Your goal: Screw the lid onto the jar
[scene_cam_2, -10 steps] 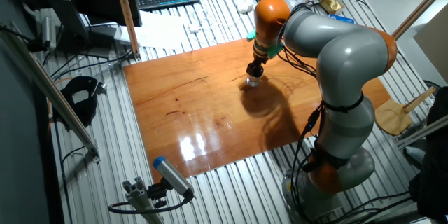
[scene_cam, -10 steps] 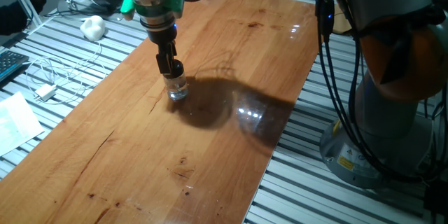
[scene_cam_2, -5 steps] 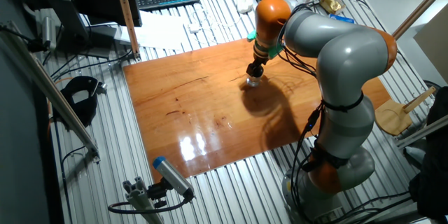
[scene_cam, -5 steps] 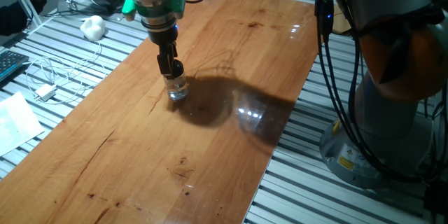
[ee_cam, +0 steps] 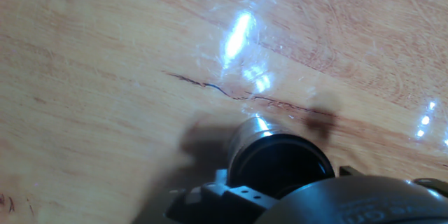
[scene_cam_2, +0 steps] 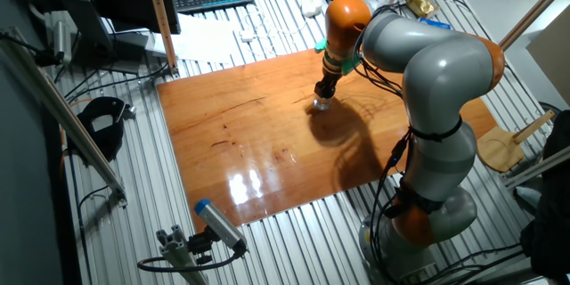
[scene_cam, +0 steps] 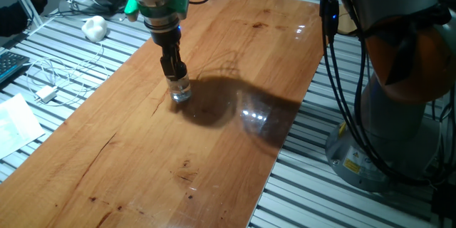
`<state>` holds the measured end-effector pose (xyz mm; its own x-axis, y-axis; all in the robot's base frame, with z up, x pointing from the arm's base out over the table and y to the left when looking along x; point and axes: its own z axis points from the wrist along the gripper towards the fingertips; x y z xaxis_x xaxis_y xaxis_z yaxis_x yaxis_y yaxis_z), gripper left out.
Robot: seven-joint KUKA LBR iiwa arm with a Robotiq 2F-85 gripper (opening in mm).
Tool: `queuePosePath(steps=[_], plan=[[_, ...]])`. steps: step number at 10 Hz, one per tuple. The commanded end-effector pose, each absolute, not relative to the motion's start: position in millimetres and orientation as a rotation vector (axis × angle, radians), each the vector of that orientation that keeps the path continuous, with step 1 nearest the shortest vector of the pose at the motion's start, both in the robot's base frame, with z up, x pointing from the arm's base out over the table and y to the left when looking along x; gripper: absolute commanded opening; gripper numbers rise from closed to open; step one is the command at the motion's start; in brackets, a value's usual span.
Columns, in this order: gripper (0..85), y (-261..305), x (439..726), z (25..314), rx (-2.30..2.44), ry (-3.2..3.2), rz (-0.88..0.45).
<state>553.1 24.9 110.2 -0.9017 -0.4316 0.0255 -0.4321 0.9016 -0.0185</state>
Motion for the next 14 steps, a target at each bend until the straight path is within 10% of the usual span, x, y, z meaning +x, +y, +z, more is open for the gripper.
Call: queuePosePath(steps=[1, 9, 10, 14], plan=[[68.0, 24.9, 553.1, 110.3, 0.691, -3.043, 0.037], [68.0, 26.4, 552.5, 109.5, 0.69, -3.038, 0.042], [51.0, 26.6, 552.7, 109.5, 0.689, -3.035, 0.044], [51.0, 26.7, 552.9, 109.6, 0.681, -3.015, 0.046]])
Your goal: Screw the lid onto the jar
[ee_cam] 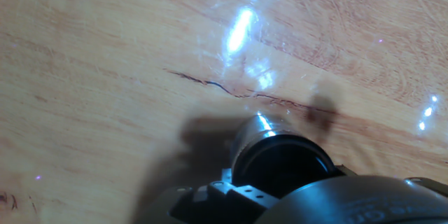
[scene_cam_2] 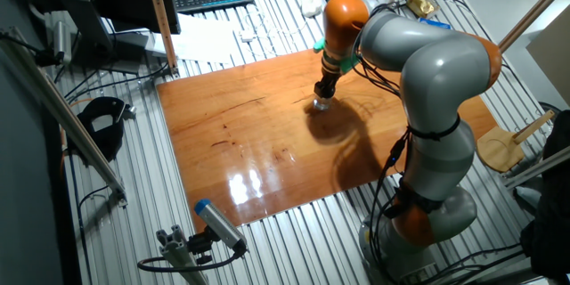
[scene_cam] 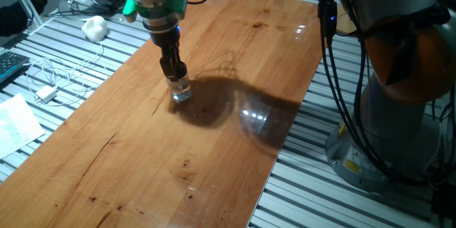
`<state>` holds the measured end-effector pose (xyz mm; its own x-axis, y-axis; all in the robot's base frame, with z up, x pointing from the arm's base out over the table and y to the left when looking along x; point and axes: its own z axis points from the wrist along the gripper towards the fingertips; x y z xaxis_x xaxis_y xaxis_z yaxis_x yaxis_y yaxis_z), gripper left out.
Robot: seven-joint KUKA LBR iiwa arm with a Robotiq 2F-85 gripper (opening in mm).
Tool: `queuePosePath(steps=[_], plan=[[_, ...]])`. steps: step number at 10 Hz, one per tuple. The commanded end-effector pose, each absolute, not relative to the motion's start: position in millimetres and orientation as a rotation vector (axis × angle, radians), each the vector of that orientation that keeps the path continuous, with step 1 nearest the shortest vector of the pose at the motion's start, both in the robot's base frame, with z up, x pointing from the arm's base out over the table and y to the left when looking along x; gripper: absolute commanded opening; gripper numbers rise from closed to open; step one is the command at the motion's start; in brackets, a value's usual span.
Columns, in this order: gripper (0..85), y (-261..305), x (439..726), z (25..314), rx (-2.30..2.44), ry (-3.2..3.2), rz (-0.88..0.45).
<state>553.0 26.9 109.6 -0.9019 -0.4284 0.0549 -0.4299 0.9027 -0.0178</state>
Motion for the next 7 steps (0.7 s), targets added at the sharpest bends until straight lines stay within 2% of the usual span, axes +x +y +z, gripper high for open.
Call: queuePosePath(steps=[1, 7], plan=[[34.0, 26.9, 553.2, 109.8, 0.672, -3.015, 0.048], [34.0, 28.8, 553.1, 109.9, 0.511, -3.026, 0.065]])
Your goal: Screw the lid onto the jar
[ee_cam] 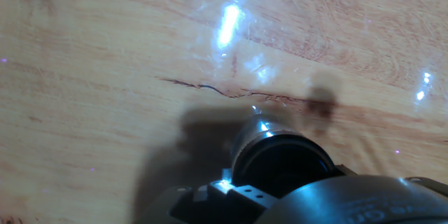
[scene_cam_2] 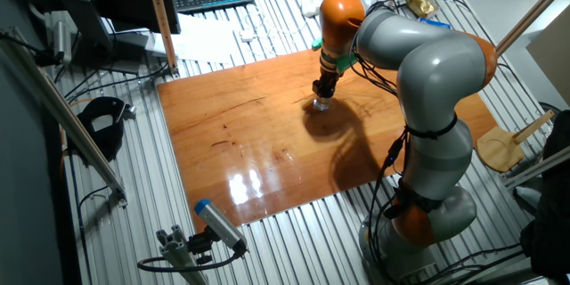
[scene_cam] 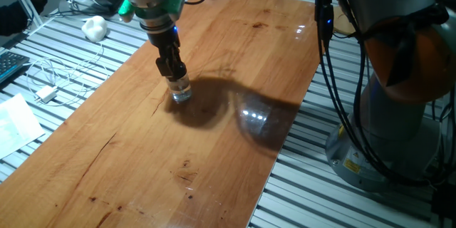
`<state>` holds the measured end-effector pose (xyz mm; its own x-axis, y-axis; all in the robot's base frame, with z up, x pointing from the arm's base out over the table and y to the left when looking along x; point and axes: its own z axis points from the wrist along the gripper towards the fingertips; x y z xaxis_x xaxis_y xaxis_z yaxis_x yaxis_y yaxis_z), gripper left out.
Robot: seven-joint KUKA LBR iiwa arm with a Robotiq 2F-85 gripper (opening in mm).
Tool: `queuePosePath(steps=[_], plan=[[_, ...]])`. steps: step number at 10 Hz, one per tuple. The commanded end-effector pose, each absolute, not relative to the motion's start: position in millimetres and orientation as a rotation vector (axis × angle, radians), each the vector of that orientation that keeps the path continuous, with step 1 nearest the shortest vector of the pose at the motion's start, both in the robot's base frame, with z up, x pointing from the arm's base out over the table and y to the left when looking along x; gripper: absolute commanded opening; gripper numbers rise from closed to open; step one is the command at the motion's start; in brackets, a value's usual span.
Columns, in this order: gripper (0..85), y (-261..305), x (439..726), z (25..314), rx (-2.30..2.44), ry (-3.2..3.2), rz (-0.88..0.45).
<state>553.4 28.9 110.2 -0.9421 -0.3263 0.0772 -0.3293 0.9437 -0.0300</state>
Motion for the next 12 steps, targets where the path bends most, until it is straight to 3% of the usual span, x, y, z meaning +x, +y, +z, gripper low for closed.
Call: queuePosePath(steps=[1, 6, 7, 12], plan=[[34.0, 29.2, 552.8, 109.5, 0.504, -3.027, 0.065], [34.0, 30.2, 552.9, 108.3, 0.475, -3.036, 0.053], [51.0, 30.2, 552.8, 108.3, 0.468, -3.037, 0.053], [51.0, 30.4, 552.9, 108.0, 0.425, -3.054, 0.071]])
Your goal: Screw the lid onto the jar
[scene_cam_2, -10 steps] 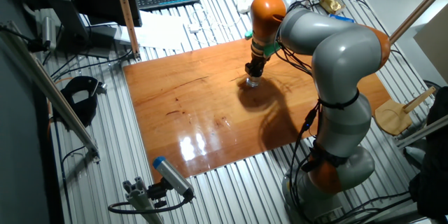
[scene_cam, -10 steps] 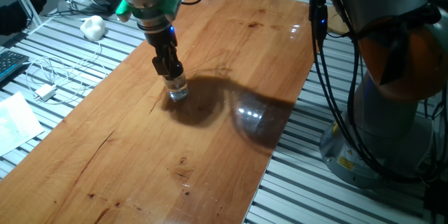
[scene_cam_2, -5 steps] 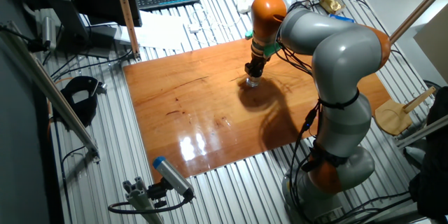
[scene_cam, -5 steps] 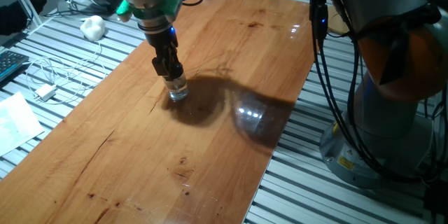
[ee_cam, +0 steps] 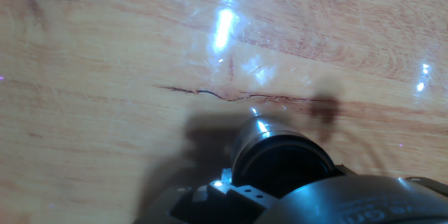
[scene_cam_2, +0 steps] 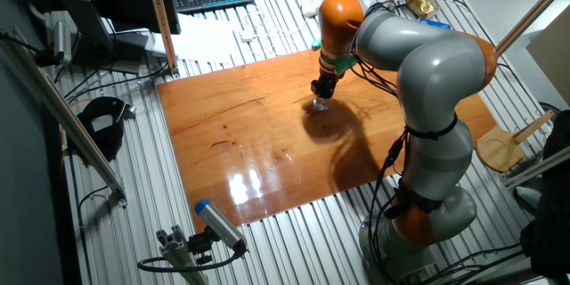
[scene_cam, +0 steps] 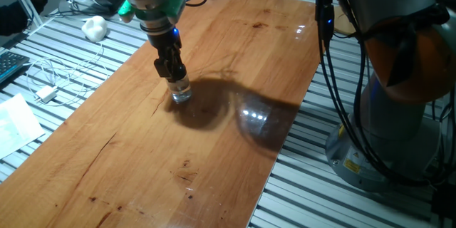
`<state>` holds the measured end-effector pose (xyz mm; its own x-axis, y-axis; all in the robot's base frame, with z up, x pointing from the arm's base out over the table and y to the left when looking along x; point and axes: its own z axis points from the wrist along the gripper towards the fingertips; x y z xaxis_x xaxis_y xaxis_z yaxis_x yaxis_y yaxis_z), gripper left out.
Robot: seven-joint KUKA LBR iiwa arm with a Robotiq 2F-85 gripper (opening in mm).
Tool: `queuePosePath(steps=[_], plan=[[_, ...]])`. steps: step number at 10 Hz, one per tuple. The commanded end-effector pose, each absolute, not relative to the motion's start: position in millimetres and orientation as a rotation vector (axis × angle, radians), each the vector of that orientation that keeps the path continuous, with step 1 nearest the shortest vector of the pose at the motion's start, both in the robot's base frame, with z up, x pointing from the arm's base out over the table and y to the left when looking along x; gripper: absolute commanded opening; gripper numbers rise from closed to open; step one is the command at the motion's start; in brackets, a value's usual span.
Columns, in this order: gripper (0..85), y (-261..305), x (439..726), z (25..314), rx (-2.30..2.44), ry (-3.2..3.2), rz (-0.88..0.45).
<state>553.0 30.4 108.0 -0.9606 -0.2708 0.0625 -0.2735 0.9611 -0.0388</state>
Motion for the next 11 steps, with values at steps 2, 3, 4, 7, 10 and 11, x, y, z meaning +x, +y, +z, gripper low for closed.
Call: queuePosePath(steps=[2, 3, 4, 7, 10, 11], plan=[[51.0, 30.6, 553.0, 108.0, 0.405, -3.064, 0.081], [51.0, 30.8, 553.0, 107.8, 0.382, -3.069, 0.094], [51.0, 31.2, 553.2, 107.6, 0.361, -3.073, 0.099], [51.0, 31.4, 553.1, 107.2, 0.317, -3.082, 0.101], [51.0, 31.8, 553.2, 107.5, 0.242, -3.098, 0.082], [51.0, 32.0, 553.2, 107.5, 0.211, -3.1, 0.08]])
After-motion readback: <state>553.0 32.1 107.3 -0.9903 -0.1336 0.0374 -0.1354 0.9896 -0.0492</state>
